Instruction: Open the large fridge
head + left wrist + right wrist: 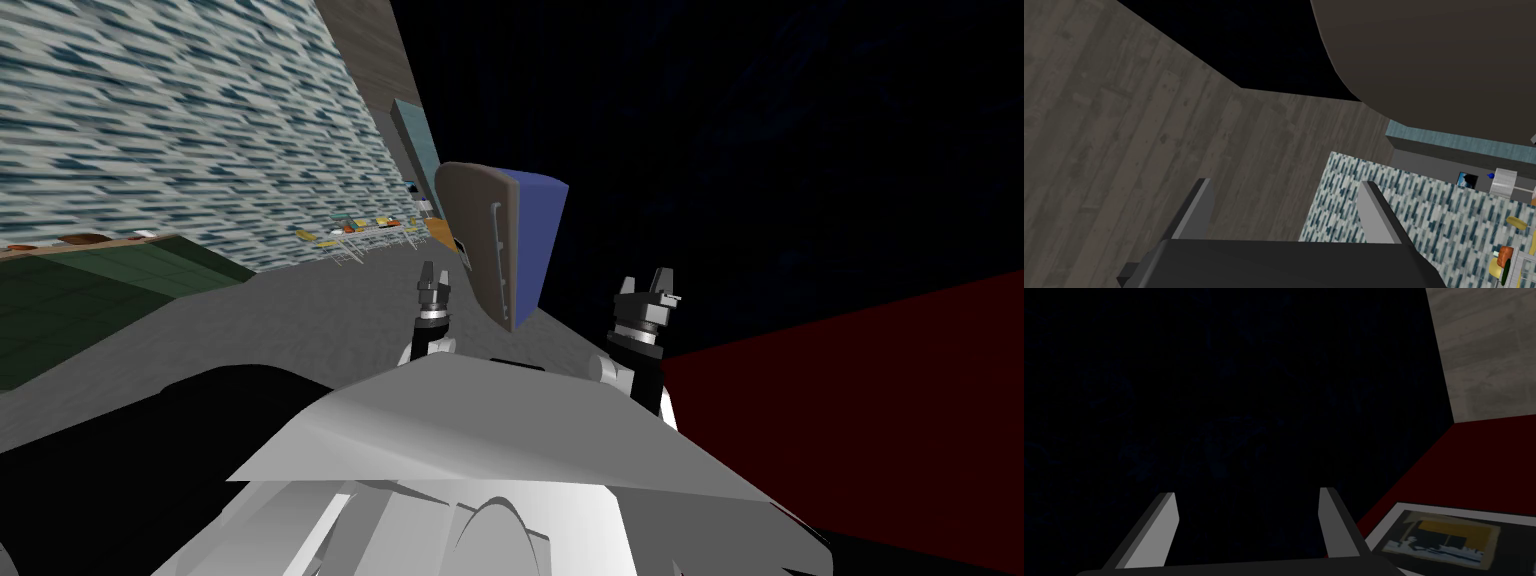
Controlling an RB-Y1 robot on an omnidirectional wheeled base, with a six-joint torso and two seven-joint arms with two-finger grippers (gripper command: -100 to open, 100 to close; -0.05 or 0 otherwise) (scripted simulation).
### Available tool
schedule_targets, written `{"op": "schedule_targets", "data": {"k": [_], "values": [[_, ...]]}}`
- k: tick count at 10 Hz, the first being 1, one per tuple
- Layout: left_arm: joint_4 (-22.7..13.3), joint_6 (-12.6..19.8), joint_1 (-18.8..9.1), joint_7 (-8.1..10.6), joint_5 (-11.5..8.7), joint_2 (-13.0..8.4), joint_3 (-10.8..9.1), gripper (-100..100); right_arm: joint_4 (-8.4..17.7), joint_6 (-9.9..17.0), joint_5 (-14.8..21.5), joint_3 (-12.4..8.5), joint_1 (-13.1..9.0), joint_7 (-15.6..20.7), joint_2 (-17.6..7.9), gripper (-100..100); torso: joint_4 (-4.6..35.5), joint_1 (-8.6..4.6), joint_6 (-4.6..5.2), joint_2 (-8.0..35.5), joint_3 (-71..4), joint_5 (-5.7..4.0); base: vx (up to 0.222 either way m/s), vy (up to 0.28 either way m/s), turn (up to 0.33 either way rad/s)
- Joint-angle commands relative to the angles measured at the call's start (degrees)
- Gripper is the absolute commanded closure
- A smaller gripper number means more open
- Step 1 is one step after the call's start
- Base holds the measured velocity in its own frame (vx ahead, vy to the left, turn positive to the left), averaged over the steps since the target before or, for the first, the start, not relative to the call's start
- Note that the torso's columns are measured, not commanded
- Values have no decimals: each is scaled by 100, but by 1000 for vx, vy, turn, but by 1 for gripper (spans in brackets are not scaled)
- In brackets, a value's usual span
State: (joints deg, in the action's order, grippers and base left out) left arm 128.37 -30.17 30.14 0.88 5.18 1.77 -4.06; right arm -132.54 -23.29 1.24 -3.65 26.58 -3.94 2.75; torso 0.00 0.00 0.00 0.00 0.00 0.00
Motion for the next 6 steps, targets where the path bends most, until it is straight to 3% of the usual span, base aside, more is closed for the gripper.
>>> {"op": "schedule_targets", "data": {"k": [1,6], "values": [[0,0,0,0,0,0,0,0,0,0,0,0,0,0,0,0,235,0,0,232,-467,0,0,0,0],[1,0,0,0,0,0,0,0,-1,0,0,0,0,0,0,0,2268,0,0,2269,-4536,0,0,0,0]]}}
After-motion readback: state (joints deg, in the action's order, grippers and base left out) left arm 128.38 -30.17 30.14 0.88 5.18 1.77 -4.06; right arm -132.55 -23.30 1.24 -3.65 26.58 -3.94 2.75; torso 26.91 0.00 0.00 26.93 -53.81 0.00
